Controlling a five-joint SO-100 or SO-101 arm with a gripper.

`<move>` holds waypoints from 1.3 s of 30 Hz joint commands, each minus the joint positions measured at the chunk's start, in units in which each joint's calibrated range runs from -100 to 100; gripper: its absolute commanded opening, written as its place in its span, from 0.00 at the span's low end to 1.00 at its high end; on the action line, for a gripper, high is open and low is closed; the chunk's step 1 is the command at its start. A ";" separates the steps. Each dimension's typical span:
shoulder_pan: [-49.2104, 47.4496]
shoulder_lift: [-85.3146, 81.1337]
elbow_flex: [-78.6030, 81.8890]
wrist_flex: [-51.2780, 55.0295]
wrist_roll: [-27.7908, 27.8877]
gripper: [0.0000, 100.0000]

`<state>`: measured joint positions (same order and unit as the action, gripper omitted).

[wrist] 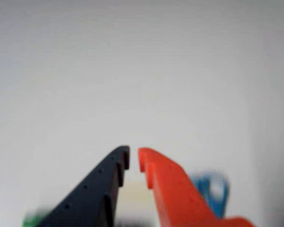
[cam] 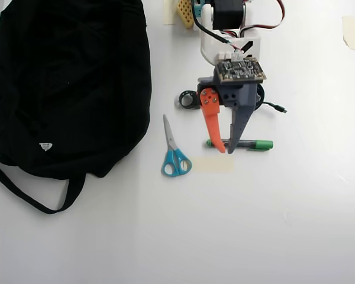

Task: Put the green marker into the black bag

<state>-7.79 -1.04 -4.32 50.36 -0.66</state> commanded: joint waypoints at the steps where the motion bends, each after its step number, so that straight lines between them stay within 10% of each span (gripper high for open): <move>1: -0.36 -1.95 -4.03 16.56 -0.13 0.02; 9: -1.26 -1.95 -5.74 36.37 -0.23 0.02; 39: -3.95 -1.95 -7.27 37.15 0.24 0.02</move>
<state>-10.58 -1.04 -9.04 87.46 -0.66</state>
